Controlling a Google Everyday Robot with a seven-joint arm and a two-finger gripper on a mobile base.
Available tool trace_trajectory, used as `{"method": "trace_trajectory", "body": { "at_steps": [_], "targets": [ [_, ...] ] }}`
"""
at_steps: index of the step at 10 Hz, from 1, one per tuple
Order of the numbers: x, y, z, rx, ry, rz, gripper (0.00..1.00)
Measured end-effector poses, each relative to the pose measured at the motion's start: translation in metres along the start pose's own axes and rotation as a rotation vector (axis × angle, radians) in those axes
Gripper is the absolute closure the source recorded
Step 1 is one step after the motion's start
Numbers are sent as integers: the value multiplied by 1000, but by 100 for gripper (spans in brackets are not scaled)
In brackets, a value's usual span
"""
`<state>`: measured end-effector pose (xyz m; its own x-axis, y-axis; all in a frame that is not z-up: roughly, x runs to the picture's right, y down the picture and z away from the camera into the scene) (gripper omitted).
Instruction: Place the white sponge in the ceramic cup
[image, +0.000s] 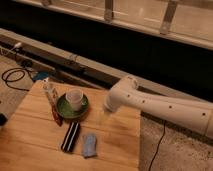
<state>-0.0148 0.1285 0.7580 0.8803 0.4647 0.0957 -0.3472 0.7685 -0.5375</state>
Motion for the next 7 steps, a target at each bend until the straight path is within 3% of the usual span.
{"method": "trace_trajectory", "body": {
  "at_steps": [3,4,7],
  "targets": [
    [6,37,9,-20,44,-44,20],
    [5,47,13,-54,42,-81,20],
    [5,53,15,-77,39,-109,20]
  ]
}}
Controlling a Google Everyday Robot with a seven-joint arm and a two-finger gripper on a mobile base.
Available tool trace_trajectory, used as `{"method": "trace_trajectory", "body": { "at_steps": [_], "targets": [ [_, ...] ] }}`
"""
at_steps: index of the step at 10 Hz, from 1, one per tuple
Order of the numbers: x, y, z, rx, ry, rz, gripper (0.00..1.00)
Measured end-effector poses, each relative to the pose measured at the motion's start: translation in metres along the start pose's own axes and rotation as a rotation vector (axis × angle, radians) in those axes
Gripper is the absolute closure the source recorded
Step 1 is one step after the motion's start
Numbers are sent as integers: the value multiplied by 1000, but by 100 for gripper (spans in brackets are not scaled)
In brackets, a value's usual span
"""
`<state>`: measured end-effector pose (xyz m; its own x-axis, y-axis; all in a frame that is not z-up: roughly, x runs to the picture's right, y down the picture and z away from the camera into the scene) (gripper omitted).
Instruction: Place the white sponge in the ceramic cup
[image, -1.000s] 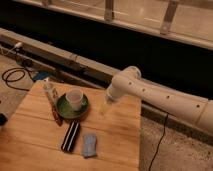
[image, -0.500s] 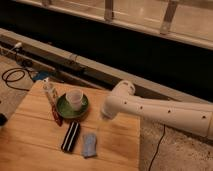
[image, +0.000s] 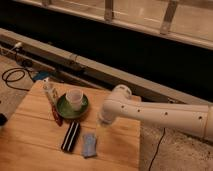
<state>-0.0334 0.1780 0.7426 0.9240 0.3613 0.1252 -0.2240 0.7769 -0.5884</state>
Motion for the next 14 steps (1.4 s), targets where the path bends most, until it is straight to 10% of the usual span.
{"method": "trace_trajectory", "body": {
  "at_steps": [14],
  "targets": [
    [-22,21,73,-135,-40,-105,20]
  ]
}}
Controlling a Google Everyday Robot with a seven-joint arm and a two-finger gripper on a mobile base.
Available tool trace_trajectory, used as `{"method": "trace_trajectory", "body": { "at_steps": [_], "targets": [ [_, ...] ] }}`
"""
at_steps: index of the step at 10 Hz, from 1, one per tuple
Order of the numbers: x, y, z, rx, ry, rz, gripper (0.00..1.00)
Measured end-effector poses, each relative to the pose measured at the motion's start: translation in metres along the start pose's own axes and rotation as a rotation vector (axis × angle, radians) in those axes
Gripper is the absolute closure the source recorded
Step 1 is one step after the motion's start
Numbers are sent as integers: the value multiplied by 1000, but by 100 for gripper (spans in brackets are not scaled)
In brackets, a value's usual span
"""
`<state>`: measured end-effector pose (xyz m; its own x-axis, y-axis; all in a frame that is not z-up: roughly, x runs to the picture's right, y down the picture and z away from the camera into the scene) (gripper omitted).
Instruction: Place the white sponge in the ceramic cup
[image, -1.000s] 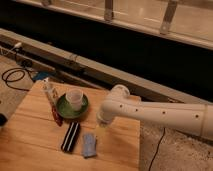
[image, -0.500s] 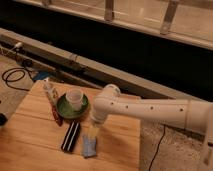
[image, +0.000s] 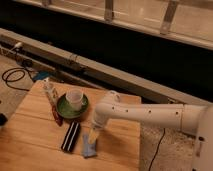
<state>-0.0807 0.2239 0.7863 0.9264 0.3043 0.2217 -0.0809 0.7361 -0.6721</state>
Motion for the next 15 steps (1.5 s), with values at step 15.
{"method": "trace_trajectory", "body": {
  "at_steps": [15],
  "targets": [
    [19,2,24,-18,-40,62,58]
  ]
}}
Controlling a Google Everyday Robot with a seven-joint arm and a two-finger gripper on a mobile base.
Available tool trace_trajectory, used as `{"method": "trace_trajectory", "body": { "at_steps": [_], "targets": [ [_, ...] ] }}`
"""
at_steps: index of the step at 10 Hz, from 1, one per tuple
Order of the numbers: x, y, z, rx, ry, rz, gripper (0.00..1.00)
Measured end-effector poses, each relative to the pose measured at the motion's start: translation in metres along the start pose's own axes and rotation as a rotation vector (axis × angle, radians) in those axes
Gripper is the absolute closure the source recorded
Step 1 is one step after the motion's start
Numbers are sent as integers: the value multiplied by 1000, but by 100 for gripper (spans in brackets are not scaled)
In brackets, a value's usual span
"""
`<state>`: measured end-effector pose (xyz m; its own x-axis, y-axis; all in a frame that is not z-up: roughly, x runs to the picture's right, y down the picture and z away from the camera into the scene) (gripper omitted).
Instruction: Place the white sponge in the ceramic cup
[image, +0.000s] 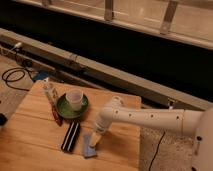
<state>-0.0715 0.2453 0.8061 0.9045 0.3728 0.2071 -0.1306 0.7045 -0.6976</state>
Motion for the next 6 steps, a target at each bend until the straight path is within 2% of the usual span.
{"method": "trace_trajectory", "body": {
  "at_steps": [4,6],
  "targets": [
    [0,1,0,1,2,-3,95],
    [-1,1,-2,1,1,-4,100]
  ]
}}
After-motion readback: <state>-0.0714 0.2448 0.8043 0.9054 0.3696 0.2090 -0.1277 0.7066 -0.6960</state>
